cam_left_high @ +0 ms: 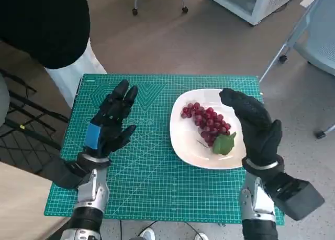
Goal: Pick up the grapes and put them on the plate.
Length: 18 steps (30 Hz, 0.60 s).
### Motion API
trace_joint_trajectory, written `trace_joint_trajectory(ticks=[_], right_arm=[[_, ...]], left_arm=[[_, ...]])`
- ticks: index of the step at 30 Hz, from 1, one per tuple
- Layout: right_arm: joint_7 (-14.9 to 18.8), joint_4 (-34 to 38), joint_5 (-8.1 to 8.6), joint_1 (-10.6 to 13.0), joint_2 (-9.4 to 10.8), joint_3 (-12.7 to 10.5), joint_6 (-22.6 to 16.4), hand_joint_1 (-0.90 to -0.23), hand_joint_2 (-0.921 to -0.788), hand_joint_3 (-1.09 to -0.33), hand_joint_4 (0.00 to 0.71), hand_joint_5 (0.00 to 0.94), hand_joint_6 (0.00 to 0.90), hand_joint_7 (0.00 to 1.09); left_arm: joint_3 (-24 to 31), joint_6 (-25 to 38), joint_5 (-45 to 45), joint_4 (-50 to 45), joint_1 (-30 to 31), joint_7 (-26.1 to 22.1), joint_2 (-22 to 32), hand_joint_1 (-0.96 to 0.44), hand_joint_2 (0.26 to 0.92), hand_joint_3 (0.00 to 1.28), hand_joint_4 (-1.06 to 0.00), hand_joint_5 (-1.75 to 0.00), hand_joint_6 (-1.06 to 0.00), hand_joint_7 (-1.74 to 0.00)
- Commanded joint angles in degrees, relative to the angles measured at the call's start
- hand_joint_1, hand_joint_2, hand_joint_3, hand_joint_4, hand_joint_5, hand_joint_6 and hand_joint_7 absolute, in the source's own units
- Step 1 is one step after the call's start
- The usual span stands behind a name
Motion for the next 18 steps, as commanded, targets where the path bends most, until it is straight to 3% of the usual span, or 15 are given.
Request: trace_joint_trajectory(ticks=[1, 18], right_arm=[[0.5, 0.3, 0.40, 1.4, -0.3, -0.1, 0.8, -0.435, -0.921, -0.568, 0.311, 0.002, 0.038, 0.55], [0.5, -1.6, 1.30, 2.1, -0.3, -0.2, 2.9, -0.433, -0.921, -0.568, 0.312, 0.002, 0.034, 0.56]], left_arm=[[0.1, 0.4, -0.1, -1.8, 1.2, -0.1, -0.8, -0.49, 0.921, 0.24, -0.29, -0.01, -0.41, -0.04], [-0.3, 1.1, 1.7, -2.3, 1.7, 1.1, -1.4, -0.48, 0.921, 0.22, -0.31, -0.01, -0.42, -0.03]])
